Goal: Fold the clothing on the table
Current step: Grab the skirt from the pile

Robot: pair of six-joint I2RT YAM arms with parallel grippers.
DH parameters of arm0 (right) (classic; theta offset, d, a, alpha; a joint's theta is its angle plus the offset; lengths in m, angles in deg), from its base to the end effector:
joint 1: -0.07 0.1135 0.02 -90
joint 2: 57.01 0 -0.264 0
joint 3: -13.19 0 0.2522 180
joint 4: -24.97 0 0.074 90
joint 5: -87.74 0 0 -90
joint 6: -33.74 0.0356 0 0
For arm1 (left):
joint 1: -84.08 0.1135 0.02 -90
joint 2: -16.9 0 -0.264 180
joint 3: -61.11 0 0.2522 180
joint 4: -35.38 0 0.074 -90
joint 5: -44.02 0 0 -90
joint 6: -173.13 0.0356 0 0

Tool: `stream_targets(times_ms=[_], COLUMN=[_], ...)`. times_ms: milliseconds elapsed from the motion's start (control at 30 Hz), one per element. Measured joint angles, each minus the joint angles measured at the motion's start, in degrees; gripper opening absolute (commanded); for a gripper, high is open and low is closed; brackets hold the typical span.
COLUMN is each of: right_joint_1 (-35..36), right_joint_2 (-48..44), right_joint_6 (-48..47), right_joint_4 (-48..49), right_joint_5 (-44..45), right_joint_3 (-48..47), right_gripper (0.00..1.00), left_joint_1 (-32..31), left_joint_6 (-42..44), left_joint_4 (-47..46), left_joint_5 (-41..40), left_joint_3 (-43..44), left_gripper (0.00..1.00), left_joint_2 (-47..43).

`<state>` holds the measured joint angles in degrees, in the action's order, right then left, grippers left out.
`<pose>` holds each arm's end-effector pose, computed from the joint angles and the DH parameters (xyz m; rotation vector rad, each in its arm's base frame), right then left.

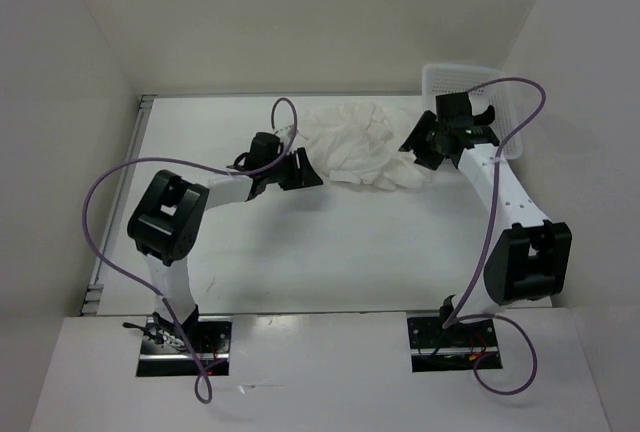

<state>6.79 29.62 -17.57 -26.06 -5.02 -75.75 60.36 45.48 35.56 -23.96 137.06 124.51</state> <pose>0.3263 0.0402 0.3049 0.6569 2.3742 0.4129 0.3658 -0.1753 0.1763 -0.0312 2.2620 -1.0146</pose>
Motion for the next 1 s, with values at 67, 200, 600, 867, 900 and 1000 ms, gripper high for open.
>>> stream_targets(times_ms=[67, 200, 600, 867, 900, 1000], right_joint_1=[-1.1, -2.6, -6.0, -7.4, -7.5, -7.5], right_joint_2=[-1.2, -1.6, -5.2, -7.1, -7.1, -7.1], right_joint_6=[-0.2, -0.9, -2.4, -3.3, -3.4, -3.7], right_joint_4=[-0.1, -0.4, -2.7, -3.8, -4.0, -4.1], right_joint_5=[-0.3, -0.9, -1.4, -2.5, -2.7, -3.5], right_joint_3=[0.0, 0.1, 0.5, 0.5, 0.5, 0.5], right_gripper=[0.58, 0.58, 0.58, 0.58, 0.58, 0.58], left_joint_1=[-0.2, -1.0, -3.5, -2.9, -2.7, -2.5], left_joint_6=[-1.9, -6.2, -9.9, -9.0, -8.8, -8.8], left_joint_4=[-2.9, -8.3, -13.0, -13.2, -13.2, -13.0], left_joint_5=[1.0, 2.2, 1.5, -4.2, -4.7, -5.5], left_joint_3=[0.5, 2.3, 3.8, 4.1, 4.1, 4.7], left_gripper=[0.58, 0.56, 0.53, 0.53, 0.53, 0.53], left_joint_2=[2.2, 6.3, 12.2, 12.1, 12.1, 12.2])
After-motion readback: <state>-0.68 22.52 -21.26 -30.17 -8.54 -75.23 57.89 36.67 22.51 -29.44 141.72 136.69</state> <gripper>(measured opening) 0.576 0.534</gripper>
